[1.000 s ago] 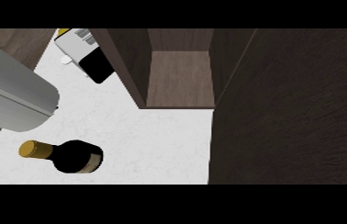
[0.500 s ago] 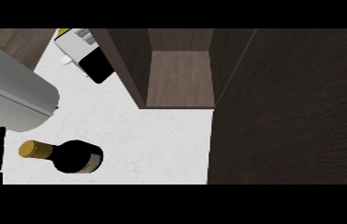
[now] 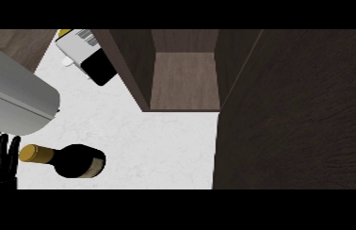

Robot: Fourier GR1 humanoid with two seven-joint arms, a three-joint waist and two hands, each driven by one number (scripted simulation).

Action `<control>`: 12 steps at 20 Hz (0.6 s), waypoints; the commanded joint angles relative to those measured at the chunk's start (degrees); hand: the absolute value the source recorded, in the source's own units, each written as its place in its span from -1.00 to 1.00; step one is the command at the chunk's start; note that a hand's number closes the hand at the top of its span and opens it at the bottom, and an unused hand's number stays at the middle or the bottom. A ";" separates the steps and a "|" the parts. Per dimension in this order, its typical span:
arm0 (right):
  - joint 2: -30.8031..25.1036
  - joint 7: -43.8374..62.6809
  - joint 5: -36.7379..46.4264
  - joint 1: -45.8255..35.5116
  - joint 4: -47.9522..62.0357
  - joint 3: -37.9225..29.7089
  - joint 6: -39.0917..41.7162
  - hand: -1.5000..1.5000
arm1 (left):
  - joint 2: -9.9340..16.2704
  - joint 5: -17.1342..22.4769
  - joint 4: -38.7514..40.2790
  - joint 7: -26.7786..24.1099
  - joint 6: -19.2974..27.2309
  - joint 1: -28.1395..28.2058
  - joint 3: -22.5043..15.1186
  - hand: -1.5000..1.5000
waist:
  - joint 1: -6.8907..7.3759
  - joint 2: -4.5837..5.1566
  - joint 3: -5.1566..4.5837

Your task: Pick up the wine, place it into the cabinet and close the cabinet

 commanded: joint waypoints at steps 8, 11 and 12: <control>2.04 -3.31 3.66 3.07 0.06 3.51 0.66 -1.00 | -0.46 -3.91 12.15 -6.88 -2.36 -4.03 -0.13 -1.00 | -0.11 0.00 0.01; -0.28 1.31 -1.41 1.86 -3.18 0.10 1.53 -1.00 | 2.00 -2.26 16.26 -7.42 -4.88 -4.75 1.99 -1.00 | -0.11 0.00 0.01; 1.08 -2.13 1.40 0.67 1.12 0.88 0.99 -1.00 | 1.95 -3.43 21.99 -10.55 -4.99 -7.92 1.92 -1.00 | -0.13 0.04 0.00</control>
